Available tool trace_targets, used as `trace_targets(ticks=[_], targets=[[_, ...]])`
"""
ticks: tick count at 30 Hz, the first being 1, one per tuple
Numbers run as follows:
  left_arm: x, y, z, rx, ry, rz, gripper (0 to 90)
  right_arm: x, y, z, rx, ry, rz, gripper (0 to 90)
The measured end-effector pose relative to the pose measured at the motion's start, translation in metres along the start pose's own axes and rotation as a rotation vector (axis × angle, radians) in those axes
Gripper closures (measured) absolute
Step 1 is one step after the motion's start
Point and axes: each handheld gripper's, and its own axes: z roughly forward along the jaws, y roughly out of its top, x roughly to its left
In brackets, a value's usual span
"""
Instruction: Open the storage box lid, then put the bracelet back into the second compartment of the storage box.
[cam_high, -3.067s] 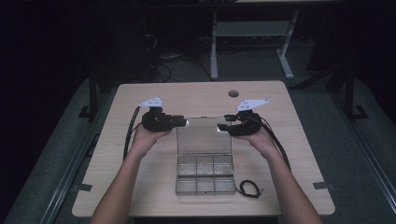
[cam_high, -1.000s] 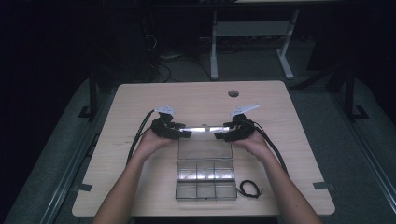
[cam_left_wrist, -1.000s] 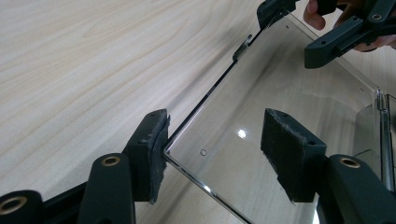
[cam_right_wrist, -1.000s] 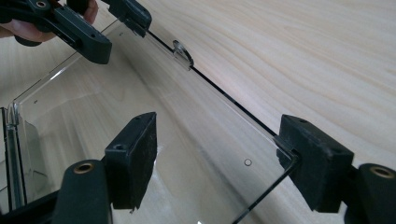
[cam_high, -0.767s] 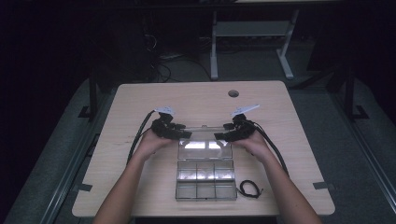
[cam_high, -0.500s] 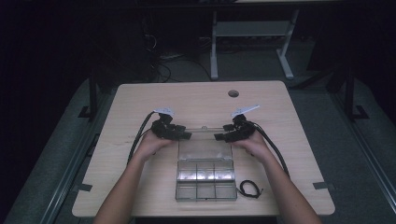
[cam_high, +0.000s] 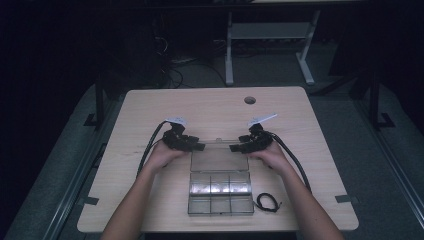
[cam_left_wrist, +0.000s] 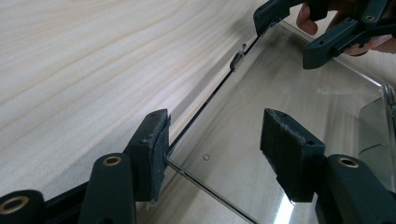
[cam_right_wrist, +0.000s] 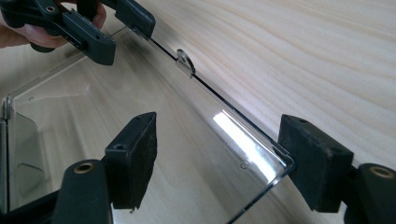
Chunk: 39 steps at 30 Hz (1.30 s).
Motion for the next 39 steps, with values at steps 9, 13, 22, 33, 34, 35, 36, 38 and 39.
trace_targets(ticks=[9, 13, 22, 33, 34, 35, 36, 38, 39], targets=[[0.001, -0.004, 0.004, 0.013, 0.001, -0.010, 44.2, -0.002, -0.003, 0.003, 0.021, 0.002, 0.001, 30.4], [0.001, -0.006, 0.004, 0.013, 0.002, -0.010, 44.5, -0.002, -0.005, 0.003, 0.028, 0.002, 0.006, 31.3], [0.000, -0.006, 0.001, 0.024, 0.030, 0.020, 46.1, 0.001, -0.004, 0.006, 0.029, -0.016, -0.013, 32.9], [-0.017, 0.001, -0.010, 0.023, 0.058, 0.034, 37.8, 0.015, 0.000, -0.012, -0.001, -0.053, -0.058, 32.9], [-0.020, 0.002, -0.010, 0.025, 0.064, 0.039, 36.8, 0.016, 0.000, -0.014, 0.000, -0.056, -0.063, 33.0], [-0.022, 0.003, -0.012, 0.031, 0.073, 0.047, 35.8, 0.017, -0.001, -0.016, -0.004, -0.058, -0.070, 33.6], [-0.024, 0.003, -0.013, 0.032, 0.079, 0.054, 34.6, 0.018, -0.002, -0.018, -0.010, -0.061, -0.074, 33.6], [-0.028, 0.002, -0.016, 0.016, 0.095, 0.057, 33.0, 0.020, -0.003, -0.022, 0.000, -0.071, -0.084, 33.6], [-0.029, 0.001, -0.018, 0.012, 0.099, 0.056, 32.6, 0.021, -0.004, -0.024, 0.000, -0.077, -0.086, 33.6]])
